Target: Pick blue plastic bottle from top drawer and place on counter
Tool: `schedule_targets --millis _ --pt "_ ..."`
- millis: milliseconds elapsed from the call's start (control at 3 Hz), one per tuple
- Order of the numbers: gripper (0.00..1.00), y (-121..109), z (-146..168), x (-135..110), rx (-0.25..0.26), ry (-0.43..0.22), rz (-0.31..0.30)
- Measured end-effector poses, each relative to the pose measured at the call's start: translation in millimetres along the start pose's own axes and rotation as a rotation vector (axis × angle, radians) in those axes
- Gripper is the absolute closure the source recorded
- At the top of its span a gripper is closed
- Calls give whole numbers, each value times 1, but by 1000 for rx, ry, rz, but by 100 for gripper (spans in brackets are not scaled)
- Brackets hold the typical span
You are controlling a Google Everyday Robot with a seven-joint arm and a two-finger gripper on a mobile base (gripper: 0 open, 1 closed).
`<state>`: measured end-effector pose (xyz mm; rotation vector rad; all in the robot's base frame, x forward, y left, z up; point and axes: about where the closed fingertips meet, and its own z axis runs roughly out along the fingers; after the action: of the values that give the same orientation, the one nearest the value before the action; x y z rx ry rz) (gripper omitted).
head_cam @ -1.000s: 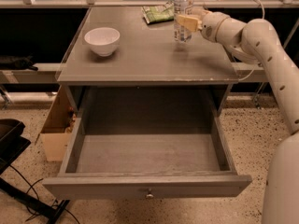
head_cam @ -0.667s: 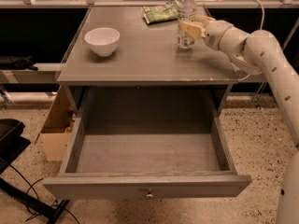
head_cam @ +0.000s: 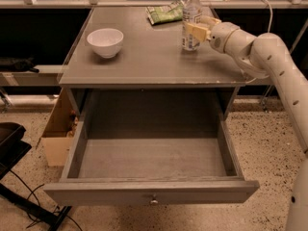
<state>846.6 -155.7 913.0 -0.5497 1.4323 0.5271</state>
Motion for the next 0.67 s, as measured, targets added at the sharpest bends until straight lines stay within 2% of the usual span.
schedule_targets --millis 667 --pt "10 0 0 0 0 0 0"
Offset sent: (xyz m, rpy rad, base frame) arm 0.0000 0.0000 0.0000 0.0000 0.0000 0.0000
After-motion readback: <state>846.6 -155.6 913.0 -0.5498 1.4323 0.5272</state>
